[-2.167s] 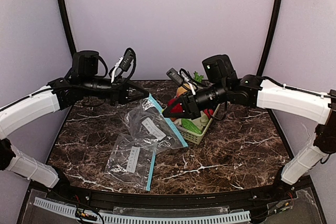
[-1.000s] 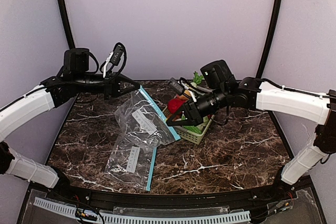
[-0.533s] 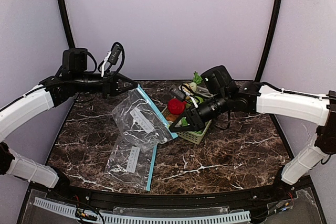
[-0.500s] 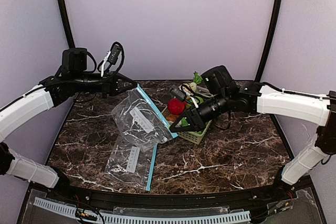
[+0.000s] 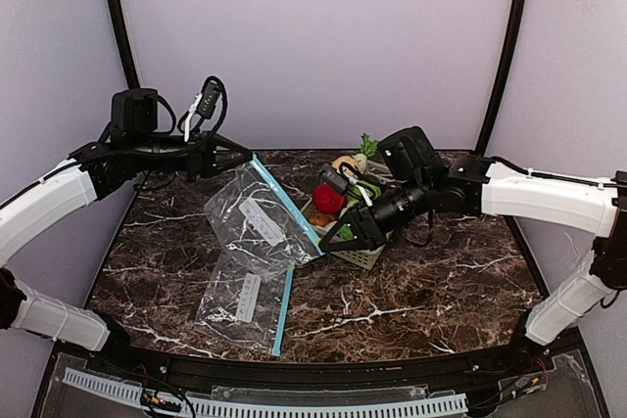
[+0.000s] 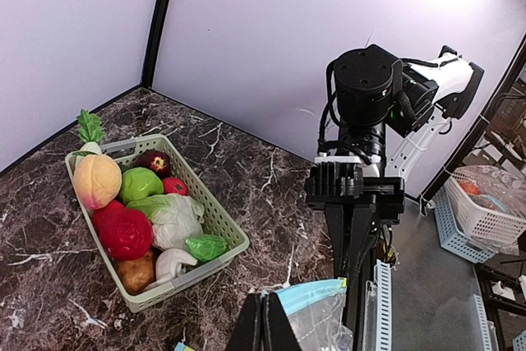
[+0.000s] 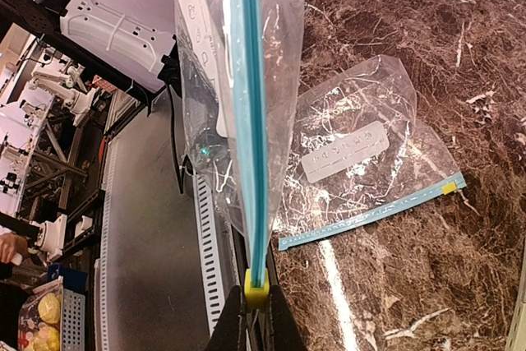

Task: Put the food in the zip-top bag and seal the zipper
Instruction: Unzip the zipper from the zipper food storage bag.

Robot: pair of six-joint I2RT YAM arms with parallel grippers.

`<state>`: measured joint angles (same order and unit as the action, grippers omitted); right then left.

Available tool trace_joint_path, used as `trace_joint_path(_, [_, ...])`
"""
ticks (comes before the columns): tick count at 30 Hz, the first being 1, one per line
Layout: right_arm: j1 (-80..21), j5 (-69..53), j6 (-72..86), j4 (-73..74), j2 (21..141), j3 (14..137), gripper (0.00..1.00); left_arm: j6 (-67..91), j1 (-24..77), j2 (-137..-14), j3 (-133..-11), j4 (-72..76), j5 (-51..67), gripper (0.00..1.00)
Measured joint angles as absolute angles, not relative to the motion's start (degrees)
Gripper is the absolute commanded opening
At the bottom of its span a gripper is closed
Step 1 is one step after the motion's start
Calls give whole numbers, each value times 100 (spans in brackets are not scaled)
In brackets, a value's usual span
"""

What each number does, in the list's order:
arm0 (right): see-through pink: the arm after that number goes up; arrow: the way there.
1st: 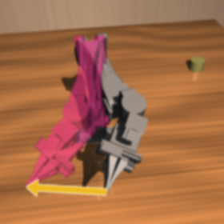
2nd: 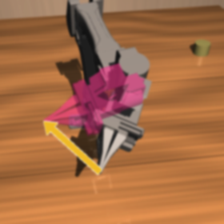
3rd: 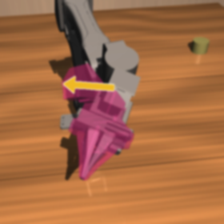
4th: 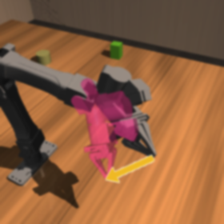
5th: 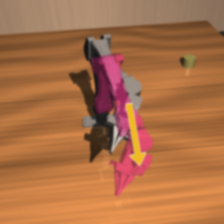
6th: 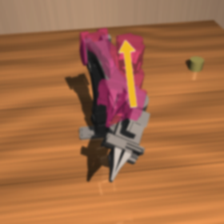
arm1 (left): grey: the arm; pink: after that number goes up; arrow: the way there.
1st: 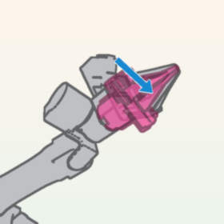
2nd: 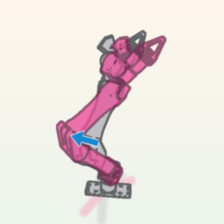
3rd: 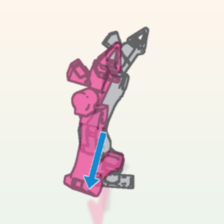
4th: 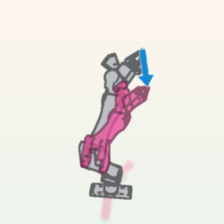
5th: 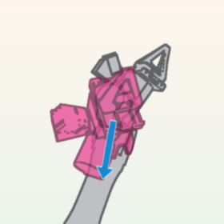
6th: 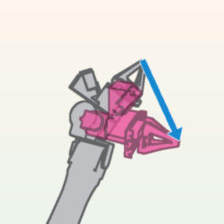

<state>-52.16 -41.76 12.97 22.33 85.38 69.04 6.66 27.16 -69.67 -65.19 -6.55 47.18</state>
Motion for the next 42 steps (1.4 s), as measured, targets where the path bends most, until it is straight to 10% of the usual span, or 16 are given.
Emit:
trace_joint_path(6, [-5240,-3892,1391,2290,8318,6871,50,674,2681,-6967,-6519,-589,4895,1])
trace_joint_path(10, [-5262,-3240,1398,2281,7846,6707,64,690,2679,-7002,-6519,-545,5175,1])
trace_joint_path(26, [-5275,-2676,1555,1588,7697,6724,70,622,3516,-7312,-6560,-674,5846,1])
trace_joint_path(42, [-5328,-3068,1437,1769,8112,7065,55,650,3667,-7411,-6565,-692,6246,1])
